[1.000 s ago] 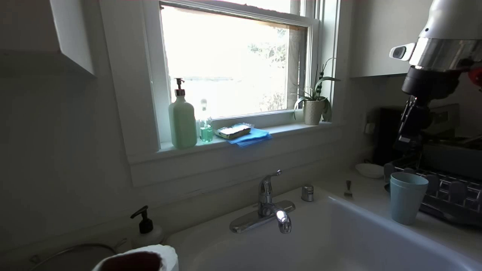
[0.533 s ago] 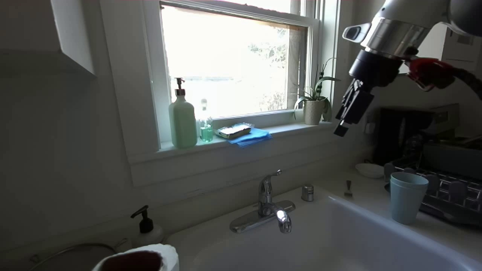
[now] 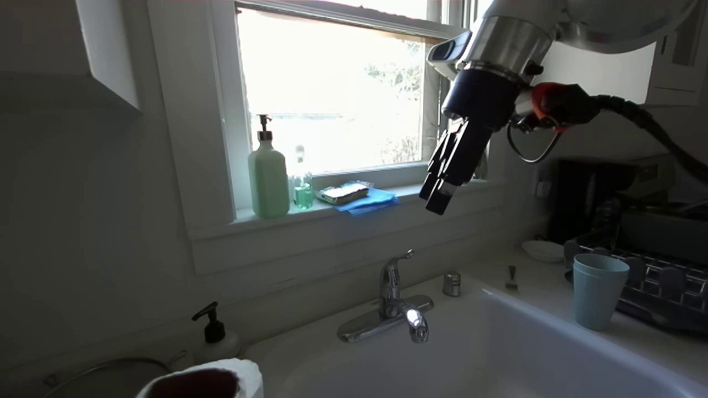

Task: Remove the paper towel roll directly on the counter

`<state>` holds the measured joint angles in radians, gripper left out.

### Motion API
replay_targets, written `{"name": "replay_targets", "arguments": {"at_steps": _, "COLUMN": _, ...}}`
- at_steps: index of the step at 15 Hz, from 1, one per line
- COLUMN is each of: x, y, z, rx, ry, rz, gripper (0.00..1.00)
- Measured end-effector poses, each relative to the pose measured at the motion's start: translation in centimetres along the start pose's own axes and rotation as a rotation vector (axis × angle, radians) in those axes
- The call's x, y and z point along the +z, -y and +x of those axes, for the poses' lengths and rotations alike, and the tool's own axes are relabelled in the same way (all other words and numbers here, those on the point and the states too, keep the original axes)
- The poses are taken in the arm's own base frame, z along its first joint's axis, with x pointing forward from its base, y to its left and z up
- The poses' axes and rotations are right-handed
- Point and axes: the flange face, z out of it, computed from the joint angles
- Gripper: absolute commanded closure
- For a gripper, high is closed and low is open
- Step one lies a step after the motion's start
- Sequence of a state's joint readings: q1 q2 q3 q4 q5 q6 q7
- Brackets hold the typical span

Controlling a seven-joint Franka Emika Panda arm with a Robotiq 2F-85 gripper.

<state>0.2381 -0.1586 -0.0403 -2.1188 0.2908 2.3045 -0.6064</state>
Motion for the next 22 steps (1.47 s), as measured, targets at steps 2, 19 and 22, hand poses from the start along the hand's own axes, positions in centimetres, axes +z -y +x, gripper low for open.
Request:
{"name": "replay_targets", "arguments": {"at_steps": 2, "x": 0.4, "y": 0.0, "z": 0.8, "rx": -0.02, "ry": 0.016, "rz": 0.048, "gripper": 0.0}}
{"name": "replay_targets", "arguments": {"at_steps": 19, "x": 1.3, "y": 1.9, "z": 2.0, "rx": -0.057, "ry": 0.027, "rz": 0.068, "gripper": 0.0}}
{"name": "replay_targets", "arguments": {"at_steps": 22, "x": 2.3, "y": 6.4, "z": 4.8, "rx": -0.116, "ry": 0.024, "rz": 0.095, "gripper": 0.0}}
